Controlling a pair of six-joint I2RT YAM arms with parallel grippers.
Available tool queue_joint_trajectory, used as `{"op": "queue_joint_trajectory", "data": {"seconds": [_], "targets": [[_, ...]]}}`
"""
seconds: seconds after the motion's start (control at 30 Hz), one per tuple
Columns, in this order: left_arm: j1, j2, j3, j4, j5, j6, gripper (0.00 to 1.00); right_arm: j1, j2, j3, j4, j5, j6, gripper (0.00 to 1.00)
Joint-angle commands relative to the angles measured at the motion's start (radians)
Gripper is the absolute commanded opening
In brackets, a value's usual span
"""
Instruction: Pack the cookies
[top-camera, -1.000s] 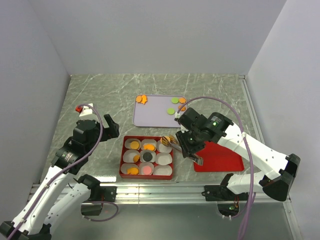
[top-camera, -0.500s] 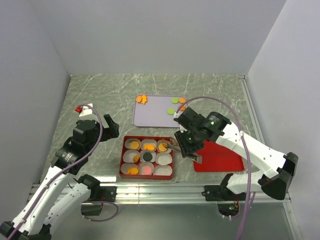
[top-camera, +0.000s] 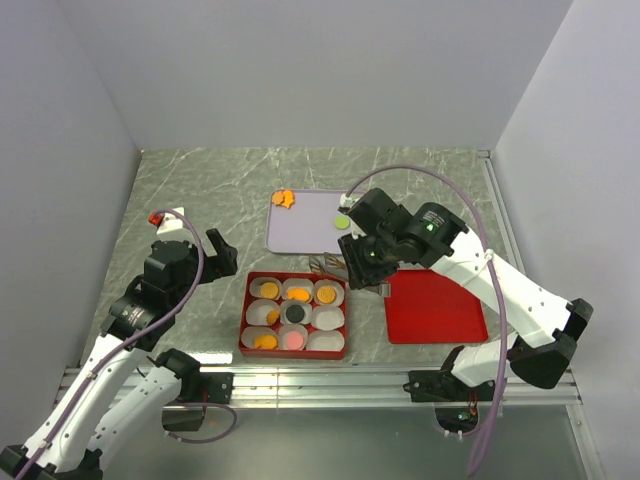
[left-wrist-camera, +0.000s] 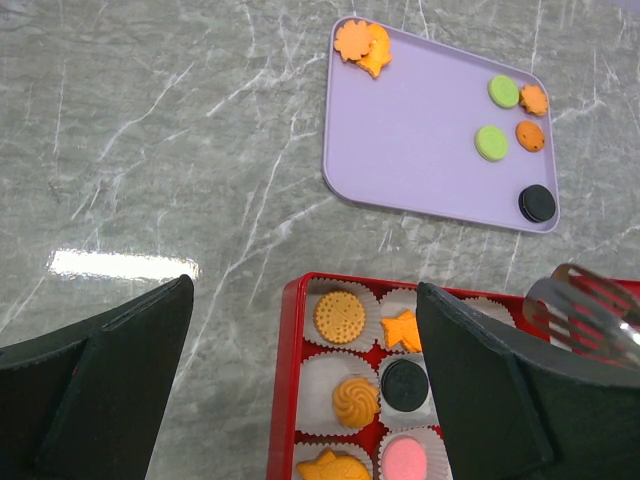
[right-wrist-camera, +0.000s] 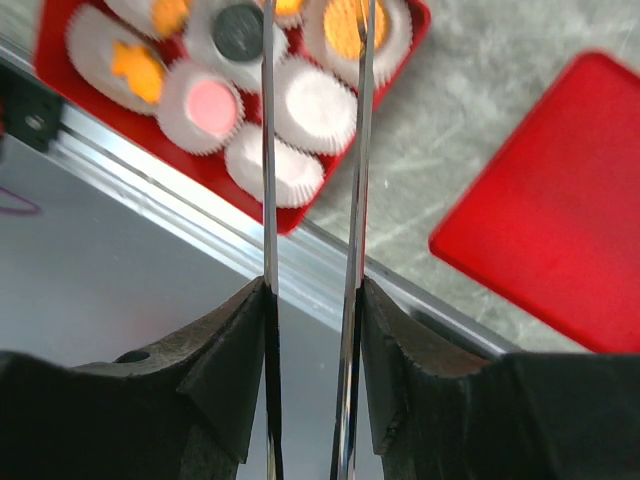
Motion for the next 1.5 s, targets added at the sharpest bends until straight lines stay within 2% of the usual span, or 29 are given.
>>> {"op": "queue_joint_trajectory", "data": {"seconds": [0.0,0.27,0.7,0.87,1.07,1.47], "targets": [[-0.003,-0.002,0.01,0.025,-0.002,0.005,0.99,0.002,0.025,0.08,-0.001,0.039,0.003,0.47],[-0.004,-0.002,0.01,0.025,-0.005,0.007,0.99,-0.045,0.091,0.2,0.001,0.039,-0.013,0.47],[-0.003,-0.008,0.012,0.022,-0.016,0.005,0.99,-0.219,0.248,0.29,0.001,0.102,-0.055,0.46],[-0.003,-0.008,0.012,0.02,-0.019,0.005,0.99,-0.237,0.311,0.289,0.01,0.155,-0.055,0.47],[-0.004,-0.01,0.008,0.02,-0.025,0.003,0.99,-0.26,0.398,0.287,0.054,0.14,-0.032,0.47],[-0.003,0.001,0.01,0.019,-0.024,0.002,0.99,-0.263,0.541,0.352,0.036,0.14,-0.038,0.47]]}}
